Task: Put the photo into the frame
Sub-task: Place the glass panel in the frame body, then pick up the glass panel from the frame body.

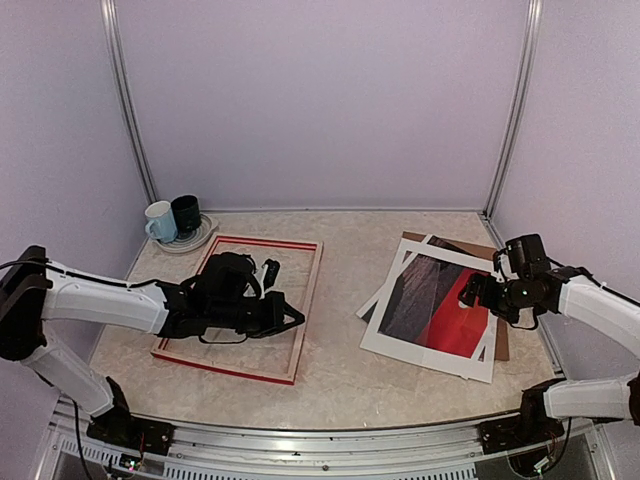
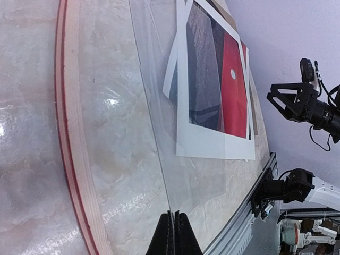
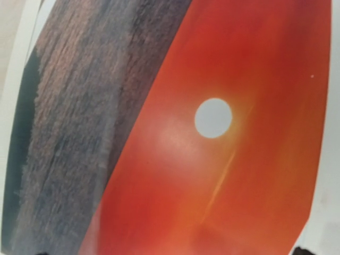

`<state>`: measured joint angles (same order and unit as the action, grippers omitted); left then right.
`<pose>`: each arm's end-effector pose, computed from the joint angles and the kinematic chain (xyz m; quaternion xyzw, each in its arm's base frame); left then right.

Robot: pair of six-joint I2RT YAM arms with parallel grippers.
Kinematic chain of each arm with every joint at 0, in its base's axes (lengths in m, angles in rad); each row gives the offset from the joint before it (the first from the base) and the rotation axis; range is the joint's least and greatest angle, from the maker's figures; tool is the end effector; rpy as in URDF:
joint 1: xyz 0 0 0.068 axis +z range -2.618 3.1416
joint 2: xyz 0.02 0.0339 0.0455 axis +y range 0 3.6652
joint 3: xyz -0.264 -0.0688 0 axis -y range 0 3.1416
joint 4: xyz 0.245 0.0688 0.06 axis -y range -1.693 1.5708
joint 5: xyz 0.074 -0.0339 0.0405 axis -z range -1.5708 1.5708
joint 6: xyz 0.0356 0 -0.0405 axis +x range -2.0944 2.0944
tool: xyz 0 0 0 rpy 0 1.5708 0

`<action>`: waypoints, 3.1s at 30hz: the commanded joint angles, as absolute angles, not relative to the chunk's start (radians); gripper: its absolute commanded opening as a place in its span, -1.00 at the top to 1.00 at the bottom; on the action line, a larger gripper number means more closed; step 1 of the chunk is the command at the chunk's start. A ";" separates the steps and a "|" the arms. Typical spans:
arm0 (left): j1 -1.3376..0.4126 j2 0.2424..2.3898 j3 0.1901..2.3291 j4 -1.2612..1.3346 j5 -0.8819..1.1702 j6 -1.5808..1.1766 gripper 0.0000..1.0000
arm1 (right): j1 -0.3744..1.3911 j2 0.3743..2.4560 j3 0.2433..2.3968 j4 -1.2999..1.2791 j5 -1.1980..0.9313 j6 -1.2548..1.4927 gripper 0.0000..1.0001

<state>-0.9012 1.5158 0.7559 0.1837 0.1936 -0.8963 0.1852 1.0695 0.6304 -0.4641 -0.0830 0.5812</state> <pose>0.1906 -0.2518 0.1925 0.0483 0.8746 -0.4245 0.2291 0.2041 0.0412 0.2092 0.1724 0.9282 0.1587 0.2890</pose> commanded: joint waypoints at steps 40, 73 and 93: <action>-0.548 0.897 0.436 -0.350 0.122 -0.853 1.00 | 0.701 1.765 1.027 -0.082 -0.297 0.777 -0.98; -0.545 0.979 0.521 -0.496 0.022 -0.879 0.92 | 0.787 2.045 1.051 0.350 -0.477 1.124 -0.72; -0.542 0.888 0.597 -0.595 -0.081 -0.898 -0.98 | 0.787 2.089 0.982 0.546 -0.525 1.149 0.12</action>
<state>-0.5503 0.9257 0.5251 -0.5499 -0.0090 -0.8986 0.7750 2.0666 1.0000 0.5018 -0.5121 1.1469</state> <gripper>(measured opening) 0.946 0.444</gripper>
